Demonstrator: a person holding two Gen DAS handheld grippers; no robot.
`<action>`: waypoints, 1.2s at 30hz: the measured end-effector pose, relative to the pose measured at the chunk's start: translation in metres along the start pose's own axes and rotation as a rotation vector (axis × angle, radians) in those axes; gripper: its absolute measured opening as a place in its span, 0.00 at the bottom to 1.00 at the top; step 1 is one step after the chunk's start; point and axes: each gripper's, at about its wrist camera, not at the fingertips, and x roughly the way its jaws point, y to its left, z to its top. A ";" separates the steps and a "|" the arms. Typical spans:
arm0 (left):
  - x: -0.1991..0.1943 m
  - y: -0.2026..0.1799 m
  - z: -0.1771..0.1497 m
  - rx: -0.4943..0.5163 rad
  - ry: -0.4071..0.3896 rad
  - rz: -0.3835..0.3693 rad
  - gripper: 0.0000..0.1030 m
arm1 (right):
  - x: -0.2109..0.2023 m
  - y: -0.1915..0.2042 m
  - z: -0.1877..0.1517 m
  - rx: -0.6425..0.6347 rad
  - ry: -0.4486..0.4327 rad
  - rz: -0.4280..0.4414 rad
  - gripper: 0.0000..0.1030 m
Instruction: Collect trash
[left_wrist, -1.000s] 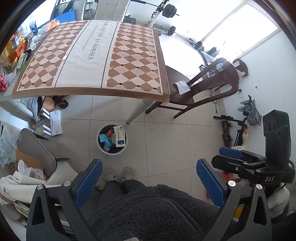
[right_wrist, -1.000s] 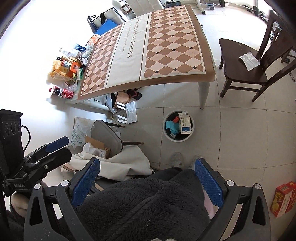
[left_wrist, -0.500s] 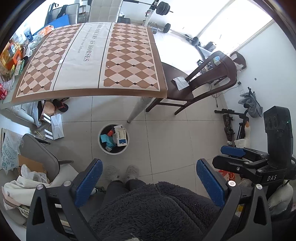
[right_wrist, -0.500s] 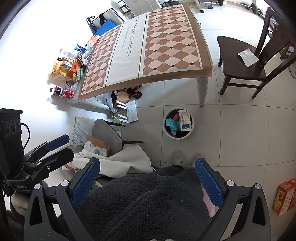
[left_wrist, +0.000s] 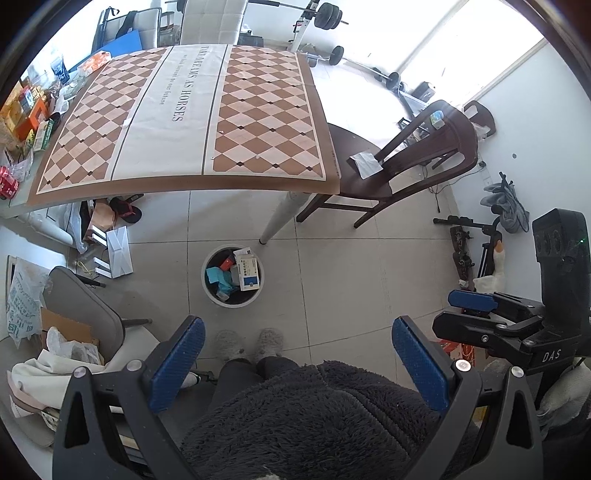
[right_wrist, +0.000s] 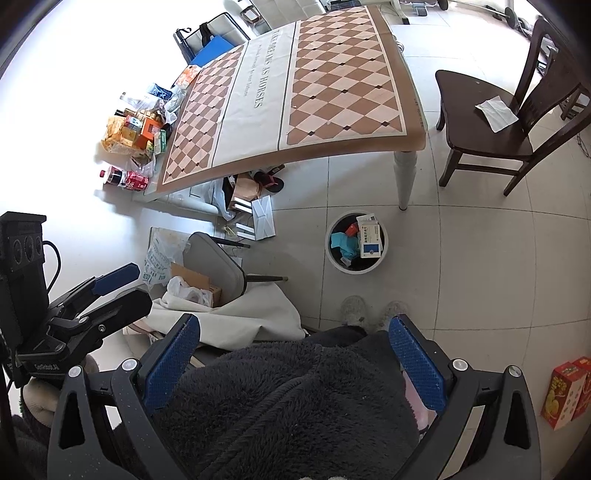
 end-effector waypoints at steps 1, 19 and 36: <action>0.000 0.000 0.000 0.001 0.000 0.000 1.00 | 0.000 0.000 -0.001 -0.001 0.002 0.002 1.00; 0.000 0.000 -0.002 0.002 -0.002 0.003 1.00 | 0.000 0.004 -0.001 -0.004 0.008 0.008 1.00; 0.000 -0.001 -0.002 0.003 -0.003 0.002 1.00 | 0.000 0.006 -0.003 0.004 0.006 0.009 1.00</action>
